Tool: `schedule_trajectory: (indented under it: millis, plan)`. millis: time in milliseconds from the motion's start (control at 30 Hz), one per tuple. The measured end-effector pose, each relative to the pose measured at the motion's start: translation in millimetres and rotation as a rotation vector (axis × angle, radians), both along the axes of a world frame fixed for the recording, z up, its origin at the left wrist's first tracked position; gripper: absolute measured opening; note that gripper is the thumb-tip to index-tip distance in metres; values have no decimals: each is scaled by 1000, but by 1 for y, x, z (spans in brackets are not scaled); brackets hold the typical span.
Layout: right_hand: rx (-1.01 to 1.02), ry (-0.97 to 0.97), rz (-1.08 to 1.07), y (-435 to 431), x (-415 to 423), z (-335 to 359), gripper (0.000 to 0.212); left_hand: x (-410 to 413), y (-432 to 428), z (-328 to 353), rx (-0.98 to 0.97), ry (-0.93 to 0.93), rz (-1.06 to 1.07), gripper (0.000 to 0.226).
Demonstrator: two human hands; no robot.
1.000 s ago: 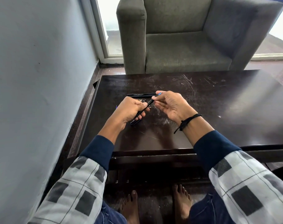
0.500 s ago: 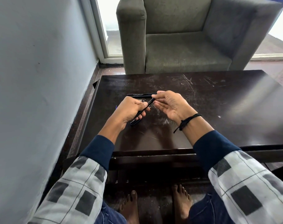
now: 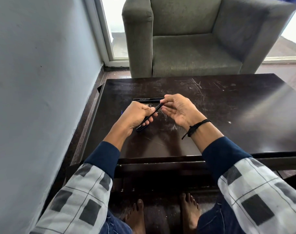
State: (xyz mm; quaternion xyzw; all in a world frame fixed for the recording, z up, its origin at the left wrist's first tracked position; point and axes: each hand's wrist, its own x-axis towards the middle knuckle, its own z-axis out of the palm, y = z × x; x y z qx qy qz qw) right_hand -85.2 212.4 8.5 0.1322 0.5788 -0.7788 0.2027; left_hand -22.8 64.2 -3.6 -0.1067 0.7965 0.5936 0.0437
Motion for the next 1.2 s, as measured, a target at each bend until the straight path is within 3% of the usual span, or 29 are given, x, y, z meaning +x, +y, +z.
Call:
schedule_trajectory:
  millis: [300, 467, 900, 1200]
  plan:
    - [-16, 13, -11, -1, 0, 1, 35, -1, 0, -2, -18, 3, -9, 30]
    - [-2, 2, 4, -2, 2, 1, 29, -2, -1, -3, -16, 9, -2, 30]
    - [-60, 38, -5, -1, 1, 3, 42, -1, 0, -1, -25, 5, -3, 28]
    - [-90, 96, 66, -7, 3, 1, 42, -2, 5, -1, -44, 102, 59, 18]
